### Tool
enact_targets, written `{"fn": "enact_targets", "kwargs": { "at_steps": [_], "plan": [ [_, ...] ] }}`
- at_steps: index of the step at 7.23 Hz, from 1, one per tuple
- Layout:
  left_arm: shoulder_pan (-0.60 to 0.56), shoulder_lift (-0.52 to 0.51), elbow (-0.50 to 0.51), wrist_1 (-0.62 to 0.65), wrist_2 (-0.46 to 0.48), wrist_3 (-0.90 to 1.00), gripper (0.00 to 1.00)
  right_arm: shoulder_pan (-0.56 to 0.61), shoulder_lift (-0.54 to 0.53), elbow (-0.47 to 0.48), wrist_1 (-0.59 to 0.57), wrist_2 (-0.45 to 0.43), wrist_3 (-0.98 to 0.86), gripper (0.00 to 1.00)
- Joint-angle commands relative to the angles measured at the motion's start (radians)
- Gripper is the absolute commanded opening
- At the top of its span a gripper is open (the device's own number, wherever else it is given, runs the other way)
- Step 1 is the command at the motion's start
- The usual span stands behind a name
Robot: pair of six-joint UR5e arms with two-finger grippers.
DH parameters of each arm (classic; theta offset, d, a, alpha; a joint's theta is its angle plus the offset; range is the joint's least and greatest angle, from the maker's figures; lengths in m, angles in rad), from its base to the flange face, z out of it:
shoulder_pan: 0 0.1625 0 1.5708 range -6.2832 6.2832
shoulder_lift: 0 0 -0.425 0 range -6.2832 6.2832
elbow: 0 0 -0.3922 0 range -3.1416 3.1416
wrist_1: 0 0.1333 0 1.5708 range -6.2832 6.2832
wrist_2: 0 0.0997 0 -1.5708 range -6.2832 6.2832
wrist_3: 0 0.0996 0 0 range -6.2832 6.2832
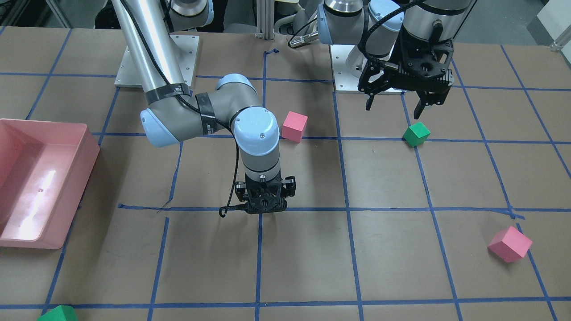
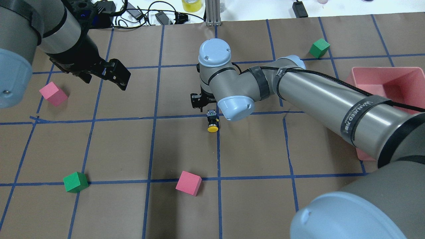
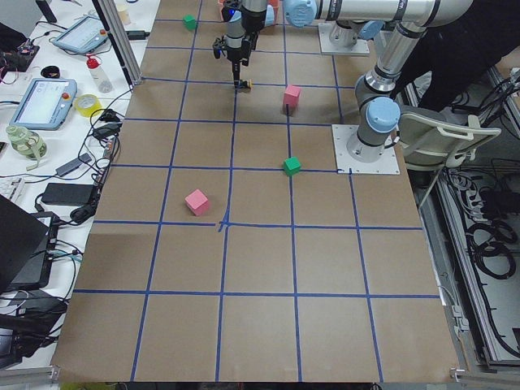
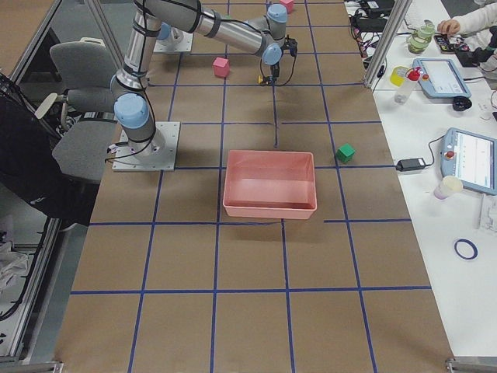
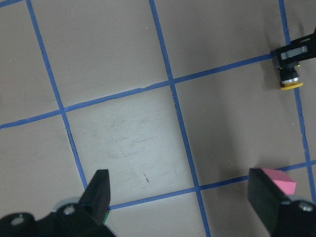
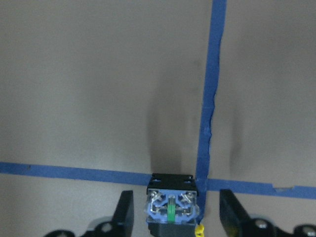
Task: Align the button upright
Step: 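Set the switch down on the grid, open the right gripper and withdraw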
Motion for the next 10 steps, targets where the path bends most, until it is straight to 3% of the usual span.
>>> {"fn": "enact_targets", "kwargs": {
  "at_steps": [1,5,7,10],
  "plan": [
    [0.000,-0.001,0.000,0.000,0.000,0.000,1.00,-0.037,-0.105,-0.014,0.085,-0.007,-0.097,1.00],
    [0.000,-0.001,-0.002,0.000,0.000,0.000,1.00,-0.298,-0.422,-0.035,0.480,-0.005,-0.321,1.00],
    [0.000,0.000,0.000,0.000,0.000,-0.002,1.00,-0.344,-0.444,-0.145,0.608,-0.016,-0.334,1.00],
    [0.000,0.000,-0.002,0.000,0.000,0.000,1.00,-0.347,-0.441,-0.166,0.621,-0.045,-0.361,1.00]
  ]
}}
